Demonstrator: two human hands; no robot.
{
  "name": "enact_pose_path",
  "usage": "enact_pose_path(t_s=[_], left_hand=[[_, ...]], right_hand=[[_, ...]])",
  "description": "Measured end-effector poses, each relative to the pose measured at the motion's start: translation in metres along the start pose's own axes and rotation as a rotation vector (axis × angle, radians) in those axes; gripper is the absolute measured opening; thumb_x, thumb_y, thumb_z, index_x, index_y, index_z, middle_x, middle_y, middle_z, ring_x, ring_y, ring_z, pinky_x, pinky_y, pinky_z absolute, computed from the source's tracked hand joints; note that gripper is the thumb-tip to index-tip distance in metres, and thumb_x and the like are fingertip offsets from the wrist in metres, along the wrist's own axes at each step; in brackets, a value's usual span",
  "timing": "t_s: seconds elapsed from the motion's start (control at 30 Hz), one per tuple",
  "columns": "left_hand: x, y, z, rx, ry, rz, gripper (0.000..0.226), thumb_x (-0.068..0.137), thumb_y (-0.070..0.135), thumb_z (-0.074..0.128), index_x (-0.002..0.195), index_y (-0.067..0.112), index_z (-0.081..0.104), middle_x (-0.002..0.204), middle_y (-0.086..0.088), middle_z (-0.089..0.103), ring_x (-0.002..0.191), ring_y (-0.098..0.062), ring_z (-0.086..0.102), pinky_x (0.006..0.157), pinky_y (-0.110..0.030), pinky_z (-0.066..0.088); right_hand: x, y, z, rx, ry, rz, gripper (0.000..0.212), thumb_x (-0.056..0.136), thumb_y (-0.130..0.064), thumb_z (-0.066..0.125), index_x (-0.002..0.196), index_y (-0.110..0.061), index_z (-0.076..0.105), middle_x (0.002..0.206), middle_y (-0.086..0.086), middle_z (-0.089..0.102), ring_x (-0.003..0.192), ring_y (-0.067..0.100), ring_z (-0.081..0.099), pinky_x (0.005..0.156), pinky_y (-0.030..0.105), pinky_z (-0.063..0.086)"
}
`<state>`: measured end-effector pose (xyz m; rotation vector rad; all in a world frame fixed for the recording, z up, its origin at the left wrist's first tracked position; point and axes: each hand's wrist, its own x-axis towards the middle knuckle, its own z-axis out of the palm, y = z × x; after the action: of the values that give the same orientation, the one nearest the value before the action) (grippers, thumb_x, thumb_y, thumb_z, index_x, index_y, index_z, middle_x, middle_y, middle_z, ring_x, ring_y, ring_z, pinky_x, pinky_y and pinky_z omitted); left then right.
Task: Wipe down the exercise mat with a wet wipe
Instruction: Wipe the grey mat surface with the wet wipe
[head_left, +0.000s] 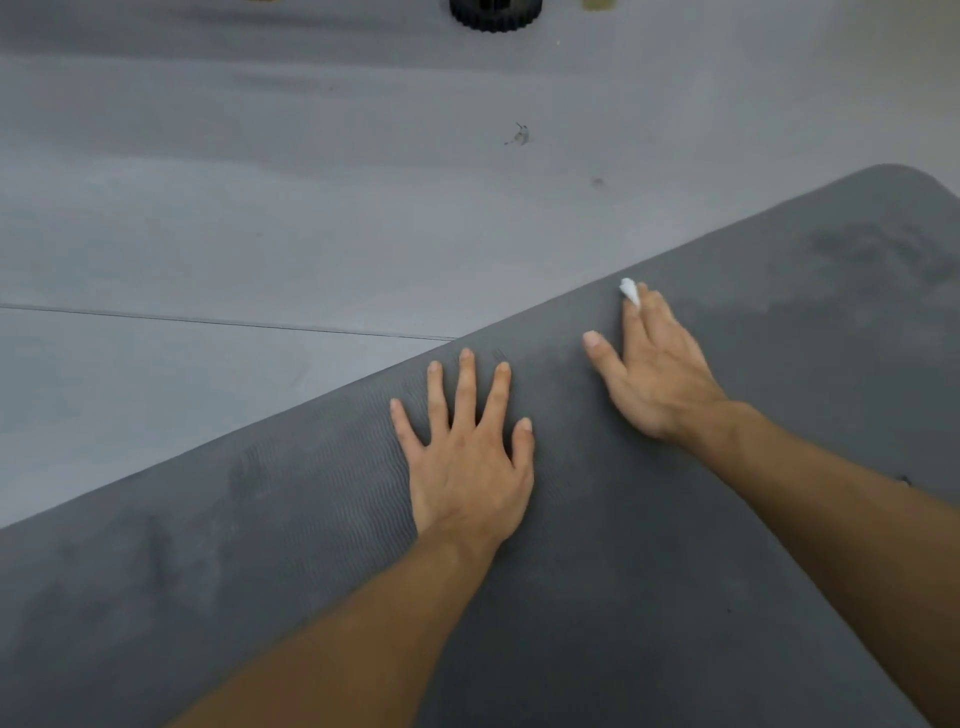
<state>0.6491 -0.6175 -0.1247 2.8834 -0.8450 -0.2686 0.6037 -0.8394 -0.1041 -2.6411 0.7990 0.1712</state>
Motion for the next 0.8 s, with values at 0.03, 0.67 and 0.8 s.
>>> enact_pose_path(t_s=[0.03,0.67,0.8], left_hand=[[-0.001,0.000,0.000,0.004,0.004,-0.002,0.065,0.101,0.061,0.008,0.162,0.041,0.000,0.172,0.007,-0.008,0.158,-0.025,-0.012,0.121,-0.067,-0.004],[0.000,0.005,-0.001,0.037,-0.007,0.086,0.056,0.106,0.048,0.001,0.162,0.042,0.000,0.172,0.010,-0.008,0.158,-0.021,-0.013,0.121,-0.068,0.000],[0.002,0.010,-0.002,0.027,-0.005,0.155,0.054,0.109,0.038,0.016,0.163,0.037,0.009,0.172,0.010,0.000,0.159,-0.018,-0.008,0.124,-0.064,0.002]], right_hand=[[-0.008,-0.008,0.003,0.004,-0.010,-0.041,0.090,0.096,-0.068,0.015,0.164,-0.011,-0.002,0.172,0.006,-0.001,0.159,0.018,-0.005,0.129,0.040,0.005],[-0.014,0.035,-0.015,-0.018,-0.031,-0.022,0.089,0.095,-0.069,0.012,0.164,-0.014,0.003,0.172,0.005,0.005,0.159,0.017,0.001,0.129,0.037,0.006],[-0.067,0.013,0.001,-0.032,-0.097,-0.319,0.079,0.101,-0.066,0.014,0.164,-0.022,-0.007,0.173,-0.004,-0.002,0.157,0.008,-0.009,0.129,0.035,0.006]])
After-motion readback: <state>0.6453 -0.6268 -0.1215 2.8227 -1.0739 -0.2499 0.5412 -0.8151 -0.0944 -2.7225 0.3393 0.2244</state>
